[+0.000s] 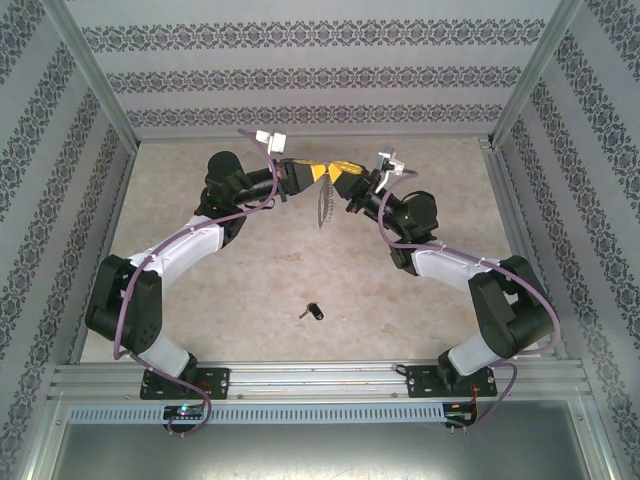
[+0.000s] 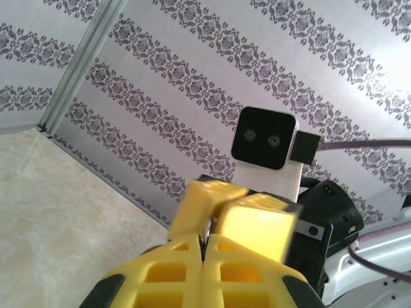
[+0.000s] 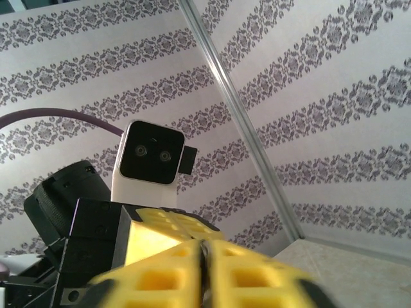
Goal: Put the keys on the keyring
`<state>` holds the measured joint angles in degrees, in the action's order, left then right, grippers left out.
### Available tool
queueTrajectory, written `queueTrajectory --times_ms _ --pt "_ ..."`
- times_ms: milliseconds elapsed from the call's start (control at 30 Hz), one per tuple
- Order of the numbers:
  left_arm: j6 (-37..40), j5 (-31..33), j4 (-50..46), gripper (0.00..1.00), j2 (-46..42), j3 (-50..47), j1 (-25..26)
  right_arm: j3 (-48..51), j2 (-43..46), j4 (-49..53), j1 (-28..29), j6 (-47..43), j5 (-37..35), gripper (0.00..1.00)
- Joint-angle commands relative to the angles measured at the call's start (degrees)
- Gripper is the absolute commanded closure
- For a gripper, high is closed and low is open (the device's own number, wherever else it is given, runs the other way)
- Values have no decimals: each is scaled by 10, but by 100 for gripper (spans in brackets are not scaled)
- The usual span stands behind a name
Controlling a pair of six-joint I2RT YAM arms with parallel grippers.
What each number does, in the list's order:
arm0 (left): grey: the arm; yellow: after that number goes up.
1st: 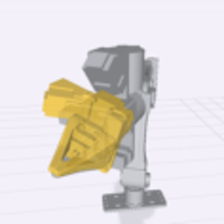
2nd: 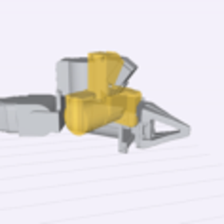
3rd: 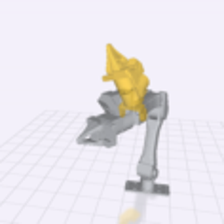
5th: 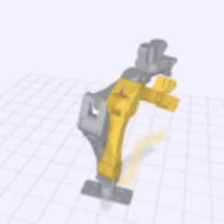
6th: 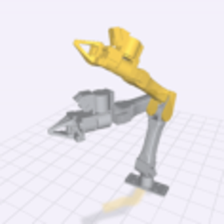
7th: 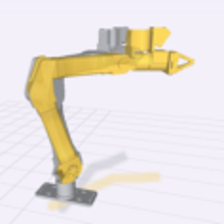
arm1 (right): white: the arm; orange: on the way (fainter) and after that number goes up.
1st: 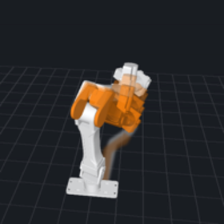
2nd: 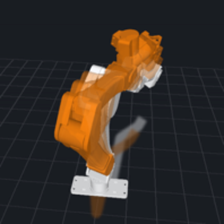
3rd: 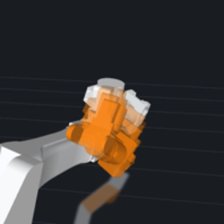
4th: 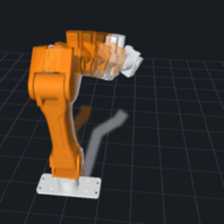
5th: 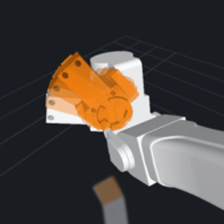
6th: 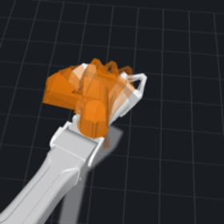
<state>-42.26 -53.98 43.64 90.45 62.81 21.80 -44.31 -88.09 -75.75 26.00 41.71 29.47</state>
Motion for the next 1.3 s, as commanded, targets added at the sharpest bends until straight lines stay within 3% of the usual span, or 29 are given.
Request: queueTrajectory --times_ms 0,133,433,633,667,733,833,1000,1267 --pt "73 1 -22 100 -14 15 6 -4 17 -36 -13 21 2 66" --pt "125 18 -32 100 -28 3 6 28 48 -28 -67 62 -17 49" --pt "165 42 96 100 -29 -43 7 71 90 56 -152 108 18 44" --pt "210 49 172 100 -34 -61 10 114 128 154 -168 52 25 43" --pt "221 51 177 96 -35 -62 11 121 134 170 -170 42 25 43" --pt "241 49 179 94 -36 -60 11 130 148 204 -172 22 26 43" --pt "271 46 172 100 -35 -55 15 139 167 249 -172 -5 25 42" --pt "326 54 142 100 -38 -48 18 144 186 300 -172 -33 24 42" --pt "361 118 124 100 -51 -62 19 154 219 420 -142 -82 19 42"
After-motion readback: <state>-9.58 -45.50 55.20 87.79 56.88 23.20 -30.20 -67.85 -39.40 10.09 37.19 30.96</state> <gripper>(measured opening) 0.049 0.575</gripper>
